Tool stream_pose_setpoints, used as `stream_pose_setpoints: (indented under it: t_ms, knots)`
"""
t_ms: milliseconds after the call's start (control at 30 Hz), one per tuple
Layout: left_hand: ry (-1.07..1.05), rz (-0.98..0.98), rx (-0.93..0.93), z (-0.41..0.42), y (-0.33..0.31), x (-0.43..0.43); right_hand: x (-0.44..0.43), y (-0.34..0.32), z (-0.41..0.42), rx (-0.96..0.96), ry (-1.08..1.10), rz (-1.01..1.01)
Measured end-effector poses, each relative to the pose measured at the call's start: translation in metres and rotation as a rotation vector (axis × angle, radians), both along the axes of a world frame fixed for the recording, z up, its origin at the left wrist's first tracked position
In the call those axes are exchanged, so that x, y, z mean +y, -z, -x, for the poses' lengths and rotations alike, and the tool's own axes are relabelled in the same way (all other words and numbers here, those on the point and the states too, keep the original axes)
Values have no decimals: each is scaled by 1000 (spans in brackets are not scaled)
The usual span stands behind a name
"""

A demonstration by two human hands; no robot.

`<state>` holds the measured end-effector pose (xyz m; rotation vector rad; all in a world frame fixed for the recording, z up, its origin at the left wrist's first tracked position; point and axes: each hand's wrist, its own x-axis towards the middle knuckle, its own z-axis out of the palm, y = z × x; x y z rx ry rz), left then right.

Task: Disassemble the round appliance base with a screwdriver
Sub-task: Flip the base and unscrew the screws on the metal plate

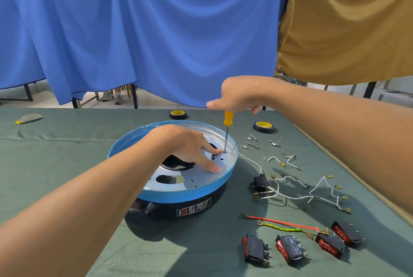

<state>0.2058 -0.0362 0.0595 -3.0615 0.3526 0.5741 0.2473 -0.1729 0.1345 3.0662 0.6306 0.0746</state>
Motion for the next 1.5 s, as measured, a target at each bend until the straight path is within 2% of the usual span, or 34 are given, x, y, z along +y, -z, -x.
stream_pose_setpoints:
  t_ms: [67, 167, 233, 367, 533, 700, 867, 933, 1000, 1067, 1300, 1500]
  knots:
    - [-3, 7, -4, 0, 0, 0, 0, 2, -1, -20, -7, -11]
    - [-2, 2, 7, -1, 1, 0, 2, 1, -1, 69, -41, -82]
    - [-4, 4, 9, 0, 0, 0, 1, -2, 0, 94, -35, -51]
    - [-3, 3, 1, 0, 0, -1, 0, 1, 1, -36, -27, 28]
    - [-9, 4, 2, 0, 0, -1, 0, -3, 3, 72, -26, -7]
    - [-4, -6, -5, 1, 0, 0, -3, 0, 1, -21, 5, 23]
    - [-4, -3, -18, 1, 1, -1, -5, -5, 3, 105, -20, -70]
    - [-3, -11, -17, 1, 0, -1, -4, -4, 4, 60, -17, -21]
    - [-1, -16, -8, 2, 0, -1, -3, 0, 3, -67, -8, 46]
    - [1, -17, -15, 2, 0, -1, -4, 3, 0, -125, -14, 38]
    - [1, -24, -11, 3, -1, -2, -7, -7, 0, 139, -13, -84]
    - [6, -16, -13, 3, -1, -2, -5, 2, -3, -34, 15, -6]
